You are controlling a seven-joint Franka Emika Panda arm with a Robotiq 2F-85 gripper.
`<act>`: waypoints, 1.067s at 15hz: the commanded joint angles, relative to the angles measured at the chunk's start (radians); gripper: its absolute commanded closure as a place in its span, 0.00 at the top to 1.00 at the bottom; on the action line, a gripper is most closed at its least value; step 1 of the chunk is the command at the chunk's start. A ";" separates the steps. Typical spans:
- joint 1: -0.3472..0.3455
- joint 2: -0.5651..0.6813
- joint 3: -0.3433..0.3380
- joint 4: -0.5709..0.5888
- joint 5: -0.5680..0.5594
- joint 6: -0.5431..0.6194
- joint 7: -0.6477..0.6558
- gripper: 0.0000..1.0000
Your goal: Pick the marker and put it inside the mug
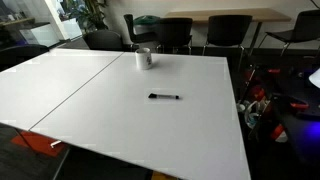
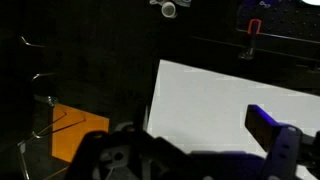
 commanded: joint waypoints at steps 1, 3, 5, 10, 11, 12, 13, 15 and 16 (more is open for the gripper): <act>0.028 -0.002 -0.018 0.004 -0.013 -0.010 0.013 1.00; 0.028 -0.002 -0.018 0.004 -0.013 -0.010 0.013 1.00; 0.028 -0.002 -0.018 0.004 -0.013 -0.010 0.013 1.00; 0.048 -0.018 -0.008 -0.019 0.003 0.025 0.041 1.00; 0.061 -0.020 -0.004 -0.025 0.017 0.033 0.047 1.00; 0.073 -0.021 0.002 -0.031 0.030 0.045 0.059 1.00; 0.088 -0.023 0.013 -0.040 0.046 0.055 0.075 1.00; 0.118 -0.022 0.033 -0.062 0.080 0.089 0.110 1.00; 0.133 -0.020 0.047 -0.079 0.099 0.116 0.135 1.00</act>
